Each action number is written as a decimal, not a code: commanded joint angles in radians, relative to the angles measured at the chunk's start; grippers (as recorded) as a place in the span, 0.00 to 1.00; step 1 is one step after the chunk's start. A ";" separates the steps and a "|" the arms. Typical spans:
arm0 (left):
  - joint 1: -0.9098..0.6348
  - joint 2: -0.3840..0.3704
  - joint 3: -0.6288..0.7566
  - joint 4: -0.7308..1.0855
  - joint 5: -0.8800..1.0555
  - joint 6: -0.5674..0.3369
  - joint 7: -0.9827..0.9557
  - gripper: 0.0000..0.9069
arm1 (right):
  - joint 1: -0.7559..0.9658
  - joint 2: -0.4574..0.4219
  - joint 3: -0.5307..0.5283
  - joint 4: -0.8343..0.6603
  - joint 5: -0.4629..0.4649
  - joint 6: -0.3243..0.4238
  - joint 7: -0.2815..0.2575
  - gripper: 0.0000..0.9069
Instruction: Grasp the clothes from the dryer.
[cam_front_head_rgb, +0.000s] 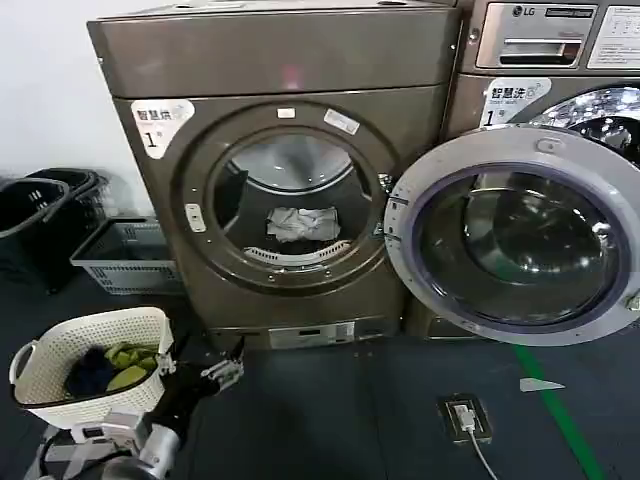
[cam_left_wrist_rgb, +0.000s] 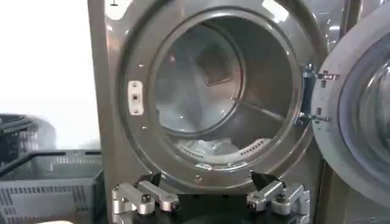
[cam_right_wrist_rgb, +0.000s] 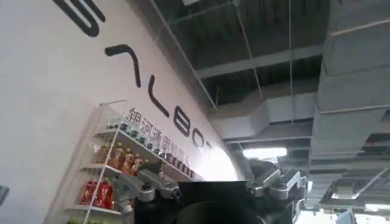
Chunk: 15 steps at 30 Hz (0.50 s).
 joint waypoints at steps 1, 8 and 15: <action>-0.001 0.002 0.002 -0.002 0.000 0.000 0.002 1.00 | 0.000 0.001 -0.003 0.000 0.010 0.011 0.000 1.00; 0.005 0.005 0.002 -0.006 -0.002 -0.001 0.003 1.00 | 0.001 0.004 -0.003 0.003 0.015 0.013 -0.004 1.00; 0.008 0.003 0.001 -0.010 -0.003 -0.001 0.005 1.00 | 0.001 0.004 -0.002 0.003 0.023 0.012 -0.007 1.00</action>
